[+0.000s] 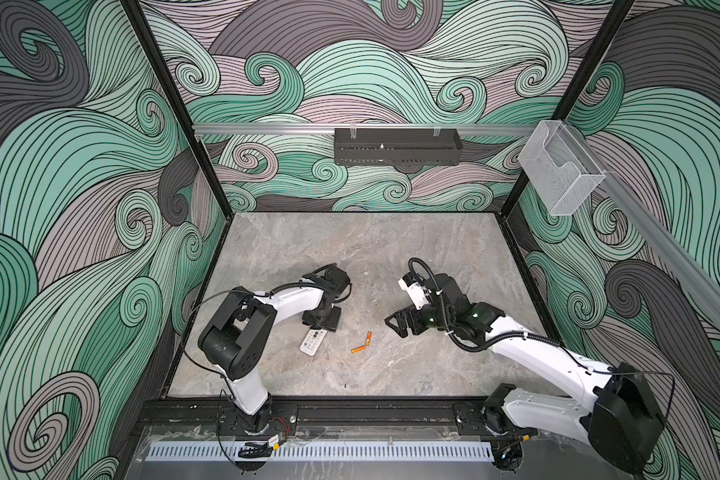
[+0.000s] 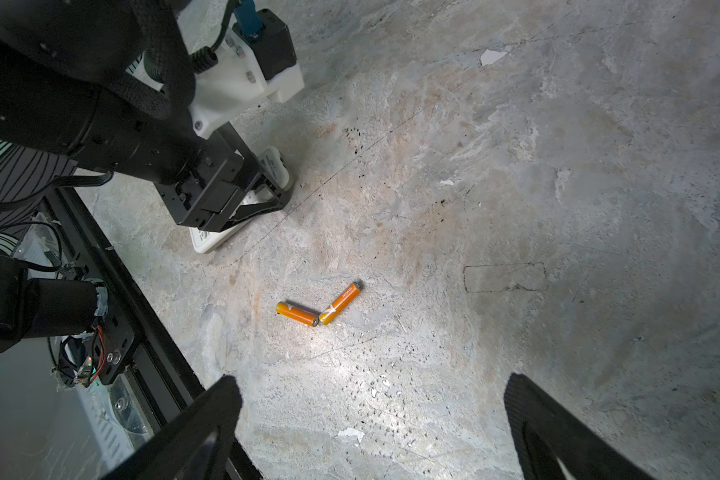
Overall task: Load the batteries into the remote control
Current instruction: 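Close the left gripper on the white remote's end and lift it, then raise the remote upright toward the right gripper while the right gripper approaches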
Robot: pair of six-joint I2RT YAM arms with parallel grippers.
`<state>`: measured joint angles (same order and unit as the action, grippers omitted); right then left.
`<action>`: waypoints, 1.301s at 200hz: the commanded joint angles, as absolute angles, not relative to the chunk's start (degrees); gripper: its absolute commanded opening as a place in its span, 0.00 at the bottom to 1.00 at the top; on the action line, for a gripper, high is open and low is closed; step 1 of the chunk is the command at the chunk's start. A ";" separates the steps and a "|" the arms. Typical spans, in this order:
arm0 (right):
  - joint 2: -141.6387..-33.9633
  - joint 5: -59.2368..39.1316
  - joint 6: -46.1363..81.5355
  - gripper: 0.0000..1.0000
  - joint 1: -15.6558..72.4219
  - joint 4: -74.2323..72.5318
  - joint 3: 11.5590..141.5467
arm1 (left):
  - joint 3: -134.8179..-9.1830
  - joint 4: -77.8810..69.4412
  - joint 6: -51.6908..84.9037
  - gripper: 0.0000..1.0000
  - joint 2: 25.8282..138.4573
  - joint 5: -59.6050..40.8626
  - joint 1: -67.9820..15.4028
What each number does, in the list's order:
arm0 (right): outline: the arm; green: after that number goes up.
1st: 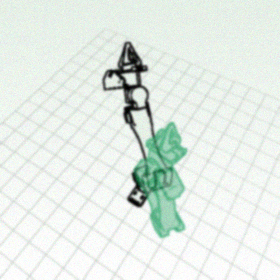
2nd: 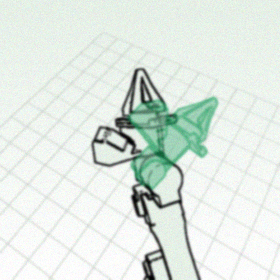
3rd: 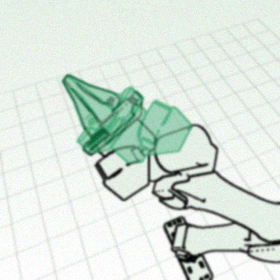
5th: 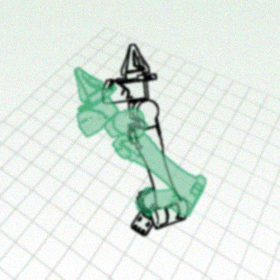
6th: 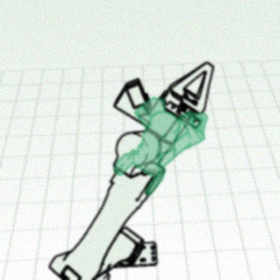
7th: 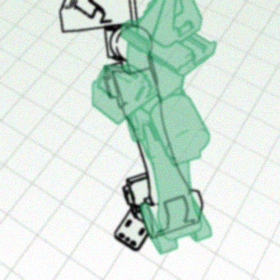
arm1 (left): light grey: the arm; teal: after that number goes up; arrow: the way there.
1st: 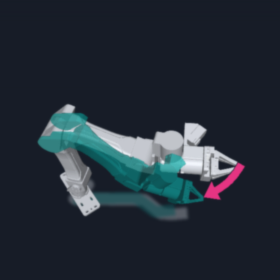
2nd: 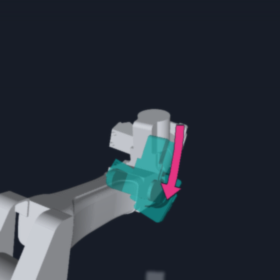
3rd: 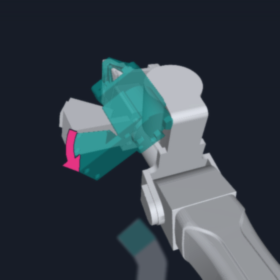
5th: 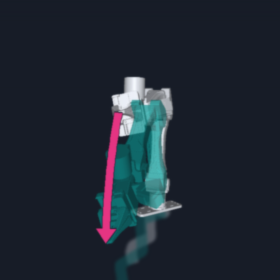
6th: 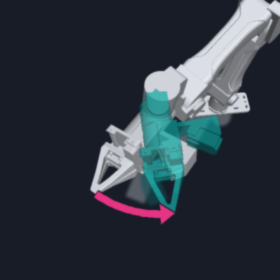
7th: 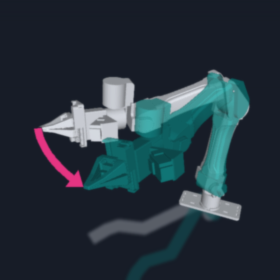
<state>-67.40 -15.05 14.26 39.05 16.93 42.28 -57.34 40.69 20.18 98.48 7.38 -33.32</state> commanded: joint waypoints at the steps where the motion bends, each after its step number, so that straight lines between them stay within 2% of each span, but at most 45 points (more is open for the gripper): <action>1: -66.71 -14.59 15.62 0.99 39.51 16.53 41.81 | -56.79 41.48 21.12 0.55 99.55 9.85 -33.68; 65: -65.19 -14.94 16.17 1.00 39.56 17.56 42.54 | -57.48 42.12 21.68 0.43 98.64 10.41 -33.67; 124: -64.51 -17.49 17.57 1.00 39.51 13.71 40.87 | -56.02 37.92 21.80 0.35 90.75 7.83 -33.75; 206: -58.80 -27.89 15.86 1.00 38.54 4.54 37.72 | -53.97 23.72 23.30 0.32 73.67 -7.85 -33.78; 260: -58.81 -37.43 19.20 1.00 38.43 -7.40 35.43 | -54.14 12.83 26.74 0.31 69.03 -20.63 -33.84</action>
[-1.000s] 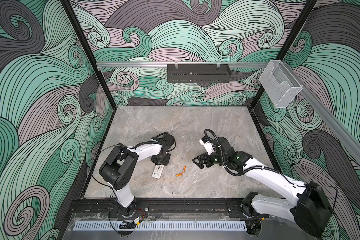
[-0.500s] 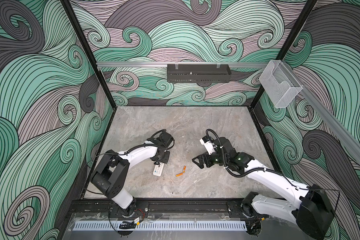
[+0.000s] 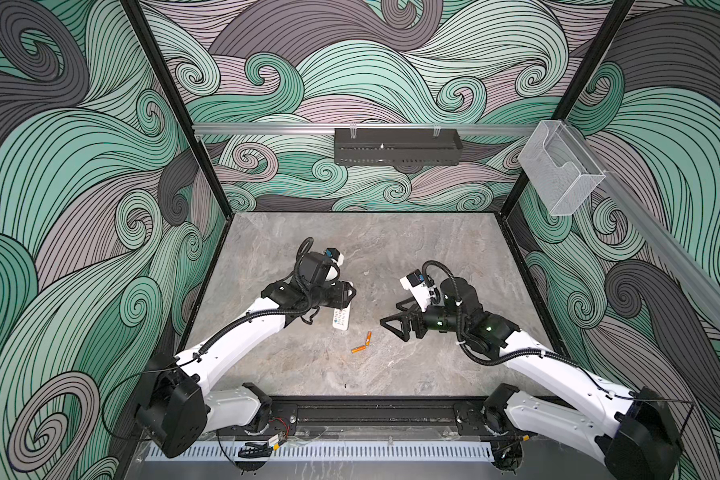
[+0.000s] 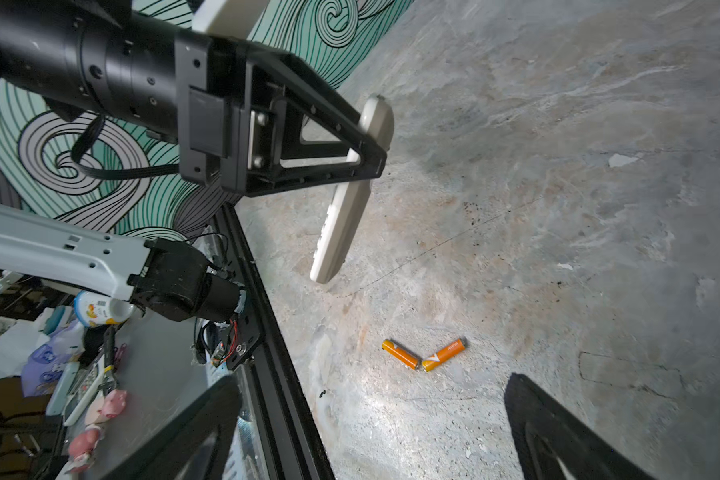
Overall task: Load the batteries into the remote control
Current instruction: 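Raise the remote upright toward the right gripper while the right gripper approaches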
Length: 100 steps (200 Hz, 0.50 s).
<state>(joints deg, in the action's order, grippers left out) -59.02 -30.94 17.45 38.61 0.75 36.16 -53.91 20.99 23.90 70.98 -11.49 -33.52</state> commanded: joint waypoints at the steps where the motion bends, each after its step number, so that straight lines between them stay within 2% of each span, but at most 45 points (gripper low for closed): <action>1: -58.80 -37.52 19.22 1.00 38.42 -7.61 35.42 | -54.14 12.57 26.86 0.31 68.93 -20.95 -33.84; 45: -56.41 -38.30 19.33 0.98 38.35 -10.72 35.56 | -53.96 1.56 30.92 0.31 65.63 -29.98 -33.93; 100: -57.39 -44.50 24.28 0.98 38.03 -19.20 35.68 | -53.41 -5.61 32.16 0.31 63.69 -37.09 -34.71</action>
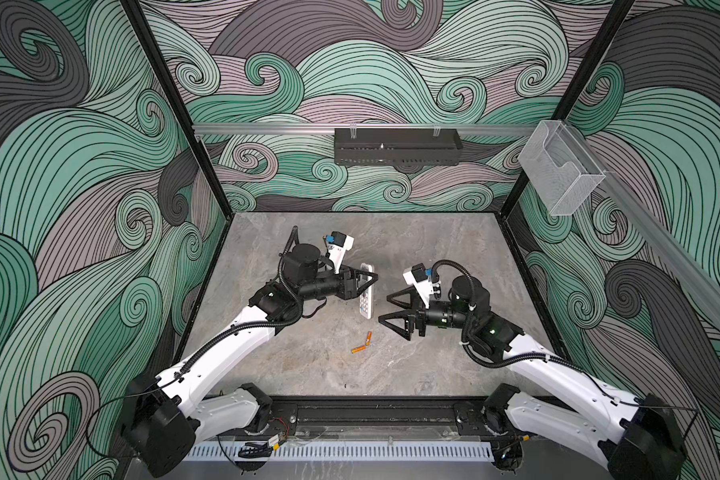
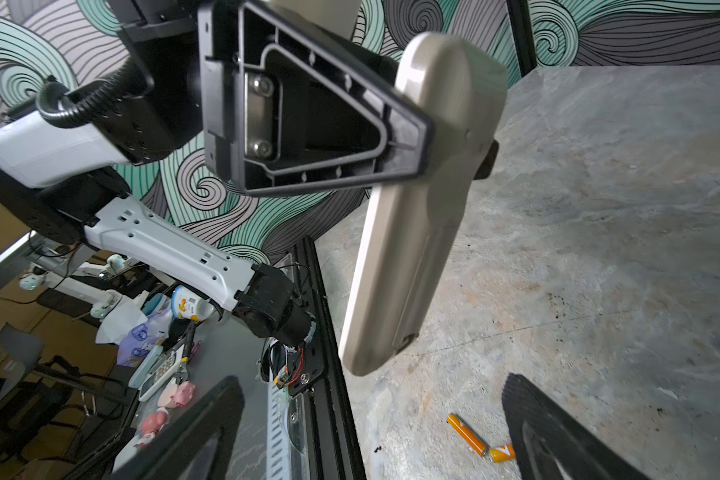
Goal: Load the batteries into the remote control
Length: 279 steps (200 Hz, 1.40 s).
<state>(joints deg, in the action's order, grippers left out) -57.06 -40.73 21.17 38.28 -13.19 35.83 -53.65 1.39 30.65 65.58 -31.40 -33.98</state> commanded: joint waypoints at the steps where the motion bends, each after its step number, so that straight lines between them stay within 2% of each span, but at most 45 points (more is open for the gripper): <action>1: -57.44 -44.53 24.40 0.98 38.00 -19.31 35.73 | -53.38 -5.79 32.17 0.31 63.66 -37.22 -34.71; 79: -57.49 -48.60 34.35 0.96 38.06 -30.04 37.48 | -52.42 -13.57 33.07 0.31 59.39 -41.81 -36.56; 154: -59.86 -50.21 35.73 0.95 39.73 -34.64 37.56 | -53.64 -16.49 34.01 0.30 60.03 -43.65 -37.69; 279: -60.53 -50.75 35.25 0.70 42.36 -37.59 37.09 | -53.70 -18.54 35.06 0.28 59.60 -42.94 -38.65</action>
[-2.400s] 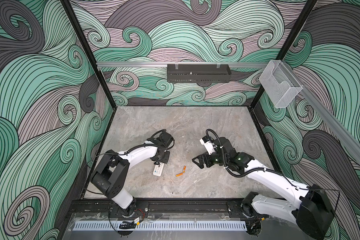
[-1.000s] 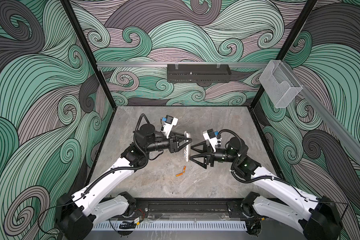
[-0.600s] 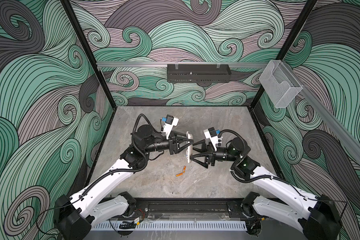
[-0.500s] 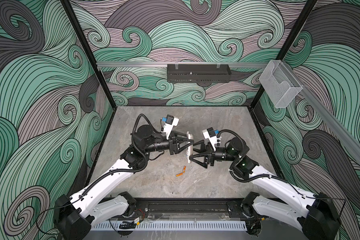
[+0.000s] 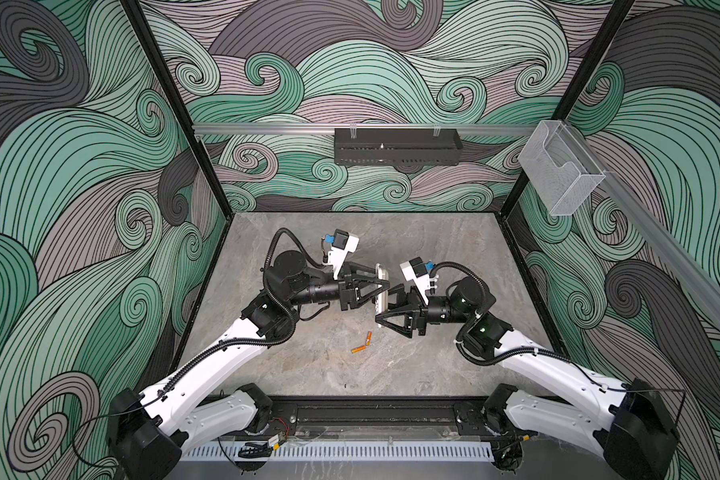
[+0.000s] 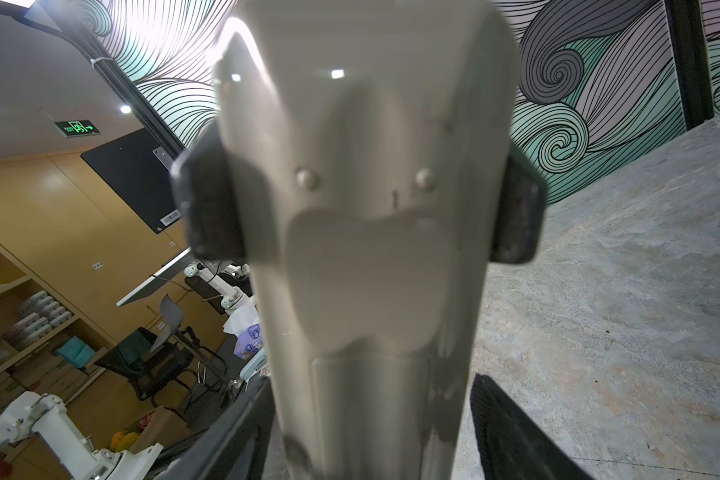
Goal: Load the batteries into the remote control
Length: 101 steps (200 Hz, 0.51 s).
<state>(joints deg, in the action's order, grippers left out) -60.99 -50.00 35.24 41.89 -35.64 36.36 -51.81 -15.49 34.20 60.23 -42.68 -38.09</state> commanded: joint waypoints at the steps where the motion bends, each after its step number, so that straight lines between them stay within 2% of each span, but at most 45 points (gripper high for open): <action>1: -60.46 -50.73 35.25 0.70 42.36 -37.56 37.09 | -53.70 -18.54 35.06 0.28 59.59 -42.96 -38.66; 65: -60.03 -50.52 34.89 0.55 42.45 -37.73 37.02 | -53.79 -18.75 34.98 0.27 59.88 -42.46 -38.85; 101: -59.79 -49.55 34.22 0.42 42.45 -37.40 36.80 | -53.66 -17.95 34.50 0.27 60.21 -41.65 -38.82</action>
<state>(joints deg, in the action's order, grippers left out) -60.97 -49.93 34.59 42.17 -36.18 36.36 -51.81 -16.27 34.52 60.23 -42.39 -38.44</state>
